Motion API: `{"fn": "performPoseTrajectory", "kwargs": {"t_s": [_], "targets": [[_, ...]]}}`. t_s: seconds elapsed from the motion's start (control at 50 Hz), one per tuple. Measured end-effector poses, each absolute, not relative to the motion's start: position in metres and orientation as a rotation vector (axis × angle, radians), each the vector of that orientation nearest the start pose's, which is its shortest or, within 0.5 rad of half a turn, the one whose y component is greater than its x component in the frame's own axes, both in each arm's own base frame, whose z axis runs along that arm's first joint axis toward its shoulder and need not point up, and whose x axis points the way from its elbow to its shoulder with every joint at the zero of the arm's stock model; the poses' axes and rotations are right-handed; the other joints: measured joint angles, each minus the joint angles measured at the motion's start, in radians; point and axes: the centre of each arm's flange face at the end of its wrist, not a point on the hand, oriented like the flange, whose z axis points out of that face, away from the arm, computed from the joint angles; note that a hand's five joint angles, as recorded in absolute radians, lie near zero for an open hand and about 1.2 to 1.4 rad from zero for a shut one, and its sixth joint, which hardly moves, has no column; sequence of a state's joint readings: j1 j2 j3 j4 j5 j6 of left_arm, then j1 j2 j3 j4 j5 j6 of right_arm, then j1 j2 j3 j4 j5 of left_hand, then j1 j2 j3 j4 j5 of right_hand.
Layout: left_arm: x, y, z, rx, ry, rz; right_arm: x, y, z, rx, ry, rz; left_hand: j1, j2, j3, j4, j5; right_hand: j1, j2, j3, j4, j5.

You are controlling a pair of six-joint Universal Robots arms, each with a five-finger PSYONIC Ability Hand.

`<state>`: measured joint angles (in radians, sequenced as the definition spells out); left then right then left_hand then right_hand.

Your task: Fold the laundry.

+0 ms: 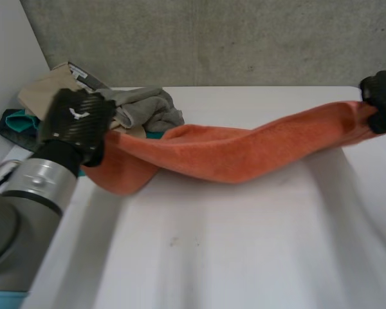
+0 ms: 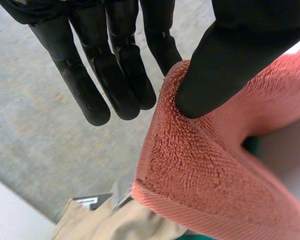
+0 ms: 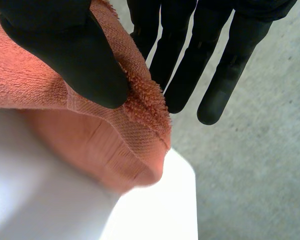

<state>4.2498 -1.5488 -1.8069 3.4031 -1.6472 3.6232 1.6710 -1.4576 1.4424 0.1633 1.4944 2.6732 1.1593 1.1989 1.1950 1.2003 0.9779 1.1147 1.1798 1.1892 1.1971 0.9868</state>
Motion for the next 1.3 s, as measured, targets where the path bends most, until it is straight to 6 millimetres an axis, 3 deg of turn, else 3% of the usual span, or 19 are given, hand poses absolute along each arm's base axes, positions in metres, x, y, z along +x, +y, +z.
{"fn": "performPoseTrajectory", "kwargs": {"t_s": [0.08, 0.14, 0.26, 0.3, 0.36, 0.42, 0.48, 0.54, 0.6, 0.64, 0.66, 0.76, 0.82, 0.86, 0.94, 1.06, 1.2, 1.22, 1.3], "targets": [[-0.232, -0.206, 0.278, 0.89, 1.96, -2.176, 0.153, -0.291, 0.318, -0.86, 2.504, -1.967, 0.0, 0.0, 0.0, 0.0, 0.0, 0.0, 0.0, 0.0, 0.002, 0.0], [-0.229, -0.2, 0.276, 0.937, 2.01, -2.13, 0.144, -0.284, 0.319, -0.933, 2.558, -1.808, 0.0, 0.0, 0.0, 0.0, 0.0, 0.0, 0.0, 0.0, 0.002, 0.0], [-0.237, -0.197, 0.241, 1.113, 2.172, -1.973, 0.138, -0.279, 0.294, -1.08, 2.613, -1.539, 0.0, 0.0, 0.0, 0.0, 0.0, 0.0, 0.0, 0.0, 0.002, 0.0], [-0.242, -0.201, 0.222, 1.171, 2.229, -1.896, 0.137, -0.28, 0.275, -1.144, 2.634, -1.428, 0.0, 0.0, 0.0, 0.0, 0.0, 0.0, 0.0, 0.0, 0.002, 0.0], [-0.251, -0.214, 0.199, 1.233, 2.272, -1.804, 0.137, -0.286, 0.256, -1.194, 2.656, -1.34, 0.0, 0.0, 0.0, 0.0, 0.0, 0.0, 0.0, 0.0, 0.002, 0.0], [-0.263, -0.24, 0.181, 1.275, 2.254, -1.748, 0.135, -0.302, 0.242, -1.211, 2.682, -1.321, 0.0, 0.0, 0.0, 0.002, 0.0, 0.0, 0.0, 0.0, 0.002, 0.0], [-0.275, -0.27, 0.183, 1.263, 2.165, -1.776, 0.133, -0.324, 0.24, -1.174, 2.694, -1.412, 0.0, 0.0, 0.0, 0.003, 0.0, 0.0, 0.0, 0.0, 0.002, 0.0], [-0.289, -0.306, 0.203, 1.198, 2.01, -1.871, 0.131, -0.352, 0.249, -1.087, 2.676, -1.617, 0.0, 0.0, 0.001, 0.003, 0.0, 0.0, 0.0, 0.0, 0.002, 0.0], [-0.299, -0.334, 0.224, 1.127, 1.876, -1.951, 0.132, -0.384, 0.27, -0.953, 2.574, -1.951, 0.0, 0.0, 0.001, 0.003, 0.0, 0.0, 0.0, 0.001, 0.002, 0.0], [-0.305, -0.352, 0.246, 1.051, 1.761, -2.035, 0.133, -0.404, 0.289, -0.844, 2.441, -2.209, 0.0, 0.0, 0.001, 0.003, 0.0, 0.0, 0.0, 0.001, 0.003, 0.0], [-0.31, -0.363, 0.27, 0.976, 1.658, -2.128, 0.135, -0.413, 0.302, -0.777, 2.343, -2.357, 0.0, 0.0, 0.001, 0.003, 0.0, 0.0, 0.0, 0.001, 0.003, 0.0], [-0.316, -0.378, 0.358, 0.68, 1.258, -2.458, 0.139, -0.432, 0.36, -0.497, 1.809, -2.887, 0.0, 0.0, 0.001, 0.004, 0.0, 0.0, 0.0, 0.001, 0.003, 0.0], [-0.315, -0.373, 0.388, 0.577, 1.119, -2.556, 0.142, -0.431, 0.376, -0.428, 1.629, -2.999, 0.0, 0.0, 0.001, 0.004, 0.0, 0.0, 0.0, 0.0, 0.003, 0.0], [-0.314, -0.37, 0.394, 0.552, 1.091, -2.58, 0.145, -0.429, 0.377, -0.422, 1.597, -3.009, 0.0, 0.0, 0.001, 0.004, 0.0, 0.0, 0.0, 0.001, 0.003, 0.0], [-0.311, -0.364, 0.38, 0.582, 1.15, -2.559, 0.15, -0.427, 0.364, -0.461, 1.679, -2.936, 0.0, 0.0, 0.001, 0.004, 0.0, 0.0, 0.0, 0.001, 0.003, 0.0], [-0.306, -0.353, 0.324, 0.717, 1.364, -2.44, 0.156, -0.422, 0.325, -0.578, 1.936, -2.689, 0.0, 0.0, 0.001, 0.004, 0.0, 0.0, 0.0, 0.001, 0.003, 0.0], [-0.296, -0.331, 0.243, 0.879, 1.645, -2.245, 0.163, -0.401, 0.256, -0.78, 2.268, -2.206, 0.0, 0.0, 0.001, 0.004, 0.0, 0.0, 0.0, 0.001, 0.003, 0.0], [-0.296, -0.33, 0.241, 0.883, 1.651, -2.239, 0.163, -0.4, 0.253, -0.79, 2.279, -2.187, 0.0, 0.0, 0.001, 0.004, 0.0, 0.0, 0.0, 0.001, 0.003, 0.0], [-0.288, -0.311, 0.199, 0.966, 1.791, -2.115, 0.166, -0.383, 0.21, -0.948, 2.423, -1.918, 0.0, 0.001, 0.001, 0.004, 0.0, 0.0, 0.001, 0.001, 0.003, 0.0]]}}
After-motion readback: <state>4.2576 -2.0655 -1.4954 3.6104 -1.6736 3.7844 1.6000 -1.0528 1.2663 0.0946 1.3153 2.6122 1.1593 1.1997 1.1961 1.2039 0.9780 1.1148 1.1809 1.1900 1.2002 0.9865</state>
